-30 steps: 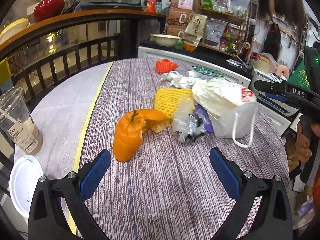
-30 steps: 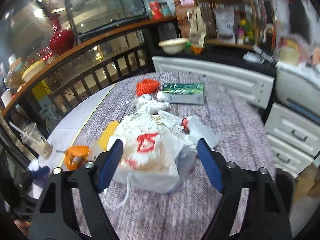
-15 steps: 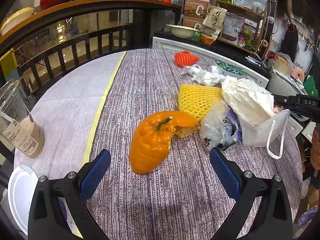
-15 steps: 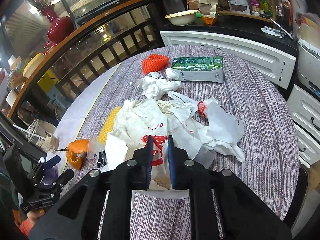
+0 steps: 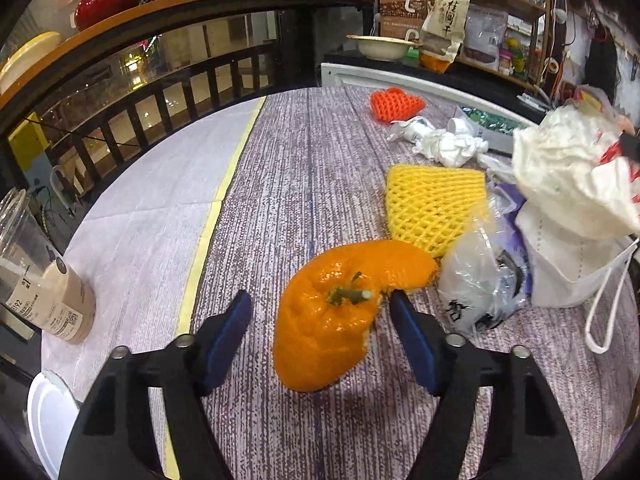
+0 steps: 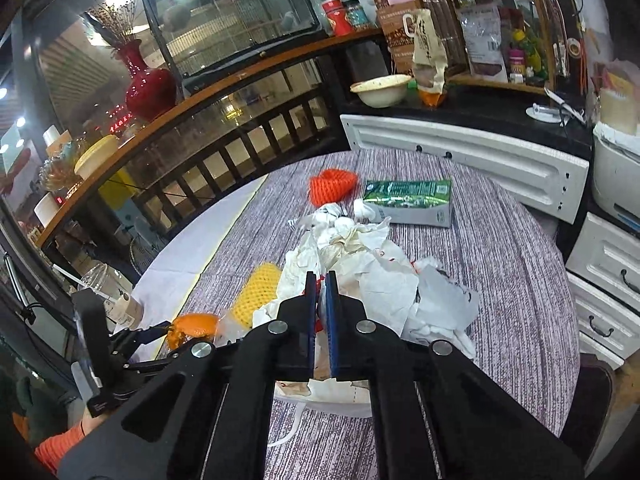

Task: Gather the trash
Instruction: 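Grasp the orange pepper with the left tool while the right tool holds tissue, then carry both items over the black bin and open both tools to drop them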

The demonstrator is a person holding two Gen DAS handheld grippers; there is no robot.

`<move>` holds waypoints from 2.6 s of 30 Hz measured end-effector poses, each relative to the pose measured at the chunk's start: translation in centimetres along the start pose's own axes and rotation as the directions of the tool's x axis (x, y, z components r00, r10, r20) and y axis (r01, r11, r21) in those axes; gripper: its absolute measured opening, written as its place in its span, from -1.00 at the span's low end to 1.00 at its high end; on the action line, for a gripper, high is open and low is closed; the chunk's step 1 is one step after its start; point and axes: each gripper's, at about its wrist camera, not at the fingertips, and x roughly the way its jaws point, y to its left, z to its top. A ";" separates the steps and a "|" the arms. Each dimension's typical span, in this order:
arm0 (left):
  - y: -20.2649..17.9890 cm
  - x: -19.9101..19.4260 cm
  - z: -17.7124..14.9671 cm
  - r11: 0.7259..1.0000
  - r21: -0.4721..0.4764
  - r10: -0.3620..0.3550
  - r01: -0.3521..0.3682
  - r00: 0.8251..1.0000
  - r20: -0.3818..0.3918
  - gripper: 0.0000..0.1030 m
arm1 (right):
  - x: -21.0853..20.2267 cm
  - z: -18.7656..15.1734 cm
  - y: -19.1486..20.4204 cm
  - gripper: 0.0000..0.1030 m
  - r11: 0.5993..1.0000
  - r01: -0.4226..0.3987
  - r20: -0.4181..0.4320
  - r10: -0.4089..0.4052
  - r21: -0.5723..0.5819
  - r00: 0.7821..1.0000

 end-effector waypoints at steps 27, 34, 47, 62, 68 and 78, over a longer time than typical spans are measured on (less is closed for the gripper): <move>-1.7 -10.2 0.2 0.993 -0.032 -0.107 0.118 0.965 0.240 -0.54 | -11.9 -3.8 -7.1 -0.90 0.995 0.047 0.185 -0.062 0.084 0.981; -6.6 -14.3 -0.3 0.971 0.066 -0.238 0.229 0.926 0.293 -0.54 | -17.5 -8.2 -11.8 -0.90 0.978 0.155 0.198 -0.180 0.137 0.964; -17.3 -16.2 -2.2 0.889 0.220 -0.449 0.403 0.861 0.239 -0.54 | -14.3 -19.2 -23.8 -0.90 0.828 0.508 -0.076 -0.505 0.238 0.860; -24.3 -13.6 -3.8 0.836 0.277 -0.518 0.473 0.848 0.116 -0.54 | -6.3 -26.0 -28.5 -0.36 0.751 0.593 -0.273 -0.529 0.290 0.803; -27.3 -12.7 -4.6 0.813 0.303 -0.536 0.496 0.842 0.060 -0.54 | -9.9 -26.2 -27.8 0.09 0.716 0.615 -0.210 -0.580 0.330 0.787; -34.9 -9.4 -7.2 0.738 0.359 -0.568 0.571 0.813 -0.127 -0.54 | -21.0 -27.1 -26.4 0.49 0.623 0.684 -0.058 -0.722 0.379 0.690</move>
